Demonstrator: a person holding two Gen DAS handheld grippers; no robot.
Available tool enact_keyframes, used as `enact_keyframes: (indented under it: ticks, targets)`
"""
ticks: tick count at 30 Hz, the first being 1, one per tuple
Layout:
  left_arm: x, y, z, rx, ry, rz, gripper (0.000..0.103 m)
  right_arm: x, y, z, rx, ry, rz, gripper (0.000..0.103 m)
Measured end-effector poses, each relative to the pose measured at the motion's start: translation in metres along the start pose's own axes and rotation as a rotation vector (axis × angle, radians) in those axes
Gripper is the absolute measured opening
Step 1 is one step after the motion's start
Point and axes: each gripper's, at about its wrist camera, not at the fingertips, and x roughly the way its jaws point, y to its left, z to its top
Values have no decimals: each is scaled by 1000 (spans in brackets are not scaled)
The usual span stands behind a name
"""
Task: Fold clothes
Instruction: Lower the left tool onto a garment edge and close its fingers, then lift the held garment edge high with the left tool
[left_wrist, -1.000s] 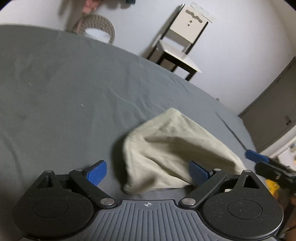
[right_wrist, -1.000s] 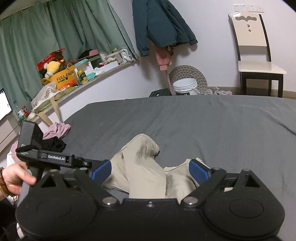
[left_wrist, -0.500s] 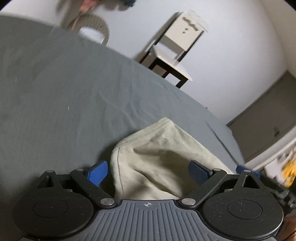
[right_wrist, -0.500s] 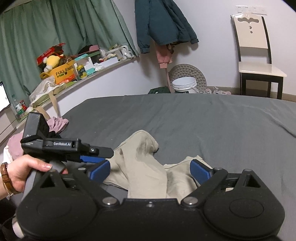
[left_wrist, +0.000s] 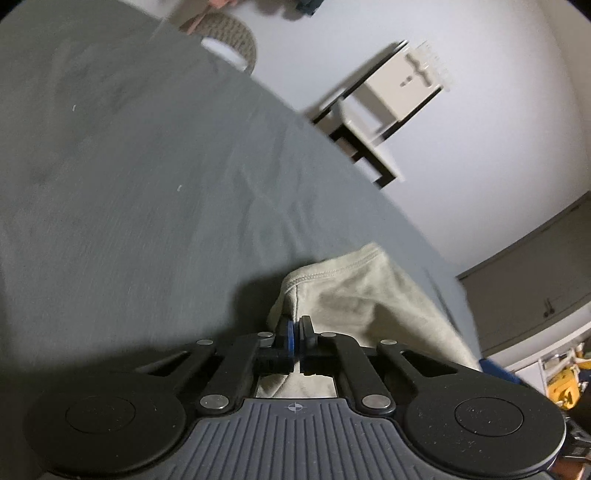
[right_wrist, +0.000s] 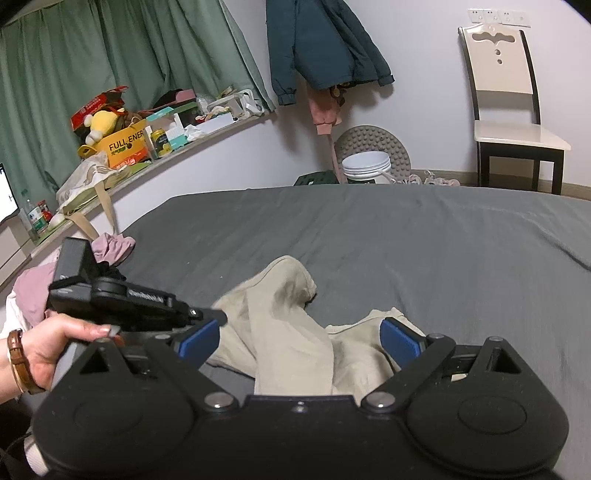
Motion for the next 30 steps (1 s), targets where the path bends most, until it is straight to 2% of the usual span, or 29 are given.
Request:
enact_keyframes:
  ticks: [5, 10, 17, 20, 22, 25, 26, 28, 30]
  targets:
    - [-26, -10, 15, 51, -91, -31, 1, -1, -1, 0, 11, -4, -3, 94]
    - [-70, -39, 64, 226, -192, 31, 1, -3, -3, 2, 25, -20, -3, 94]
    - [-113, -106, 175, 512, -249, 191, 1, -4, -8, 3, 51, -31, 2, 95]
    - [-128, -148, 226, 568, -319, 229, 1, -2, -12, 1, 61, -30, -1, 95]
    - [-150, -181, 260, 590, -427, 237, 1, -2, -15, -1, 76, -24, -11, 95]
    - [-188, -232, 288, 632, -579, 166, 1, -3, -18, -1, 90, -28, -21, 95]
    - [-199, -250, 290, 675, -604, 133, 1, -4, -19, 0, 94, -35, -22, 95]
    - [-213, -279, 282, 764, -626, 55, 1, -6, -20, 2, 102, -51, -24, 96]
    - [-219, -297, 263, 817, -587, -71, 1, -9, -21, 3, 110, -68, -24, 96]
